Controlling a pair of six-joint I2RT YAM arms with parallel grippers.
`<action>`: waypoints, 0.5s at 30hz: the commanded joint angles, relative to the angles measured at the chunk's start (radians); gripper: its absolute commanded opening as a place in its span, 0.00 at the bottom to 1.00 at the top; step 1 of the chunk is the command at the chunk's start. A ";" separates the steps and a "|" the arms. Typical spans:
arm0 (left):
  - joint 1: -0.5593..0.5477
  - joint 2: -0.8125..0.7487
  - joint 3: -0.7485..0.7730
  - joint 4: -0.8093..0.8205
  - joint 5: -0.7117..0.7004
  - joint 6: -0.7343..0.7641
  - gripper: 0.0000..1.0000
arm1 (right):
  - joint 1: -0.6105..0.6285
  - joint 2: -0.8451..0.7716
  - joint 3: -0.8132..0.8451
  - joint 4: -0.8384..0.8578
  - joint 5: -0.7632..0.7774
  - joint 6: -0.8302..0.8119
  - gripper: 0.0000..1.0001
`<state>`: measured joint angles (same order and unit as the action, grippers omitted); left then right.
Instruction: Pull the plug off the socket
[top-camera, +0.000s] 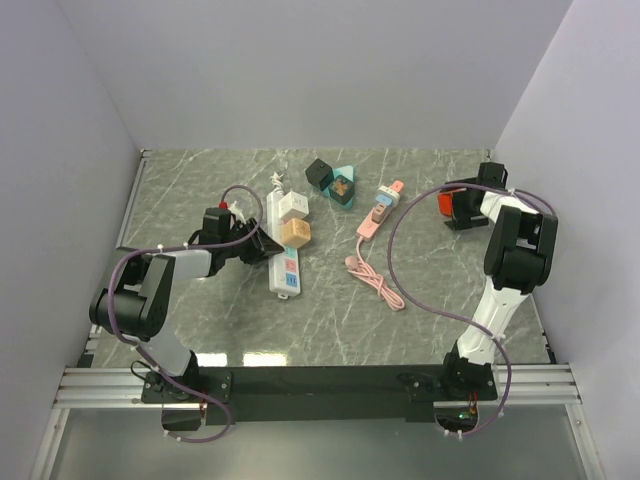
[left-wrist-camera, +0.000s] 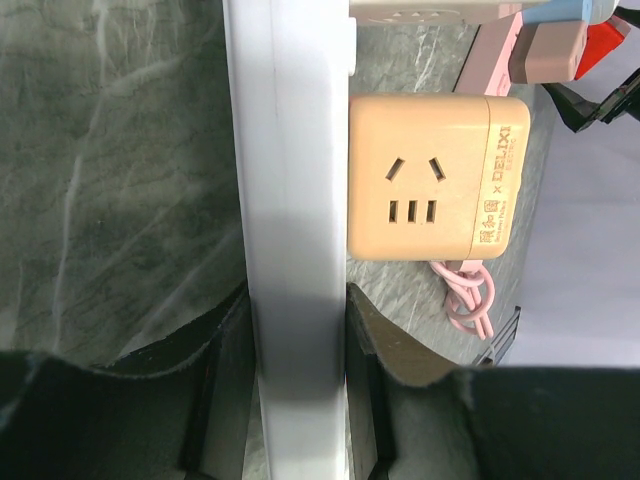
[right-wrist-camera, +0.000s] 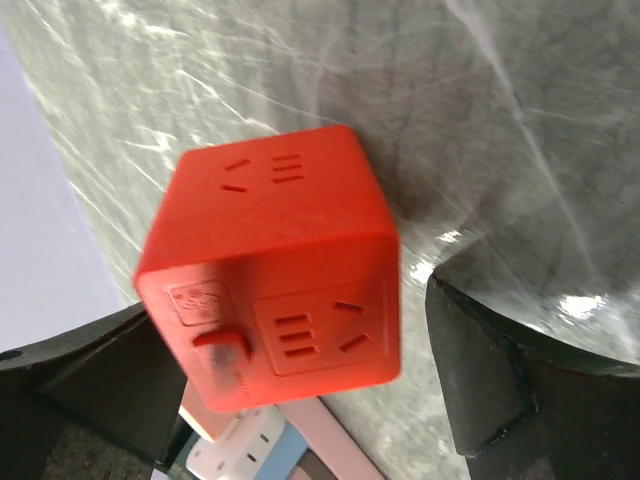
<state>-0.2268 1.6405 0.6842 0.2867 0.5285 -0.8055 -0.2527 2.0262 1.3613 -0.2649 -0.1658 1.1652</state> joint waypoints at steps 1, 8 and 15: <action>-0.011 -0.024 -0.014 -0.024 0.018 0.045 0.01 | 0.006 -0.049 0.006 -0.120 0.032 -0.039 0.97; -0.011 -0.024 -0.011 -0.026 0.018 0.049 0.01 | 0.004 -0.187 -0.106 -0.097 0.061 -0.065 0.98; -0.011 -0.016 -0.008 -0.024 0.021 0.051 0.01 | 0.004 -0.325 -0.156 -0.065 0.028 -0.166 0.99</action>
<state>-0.2268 1.6386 0.6834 0.2848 0.5293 -0.8051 -0.2527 1.7756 1.2022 -0.3534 -0.1276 1.0733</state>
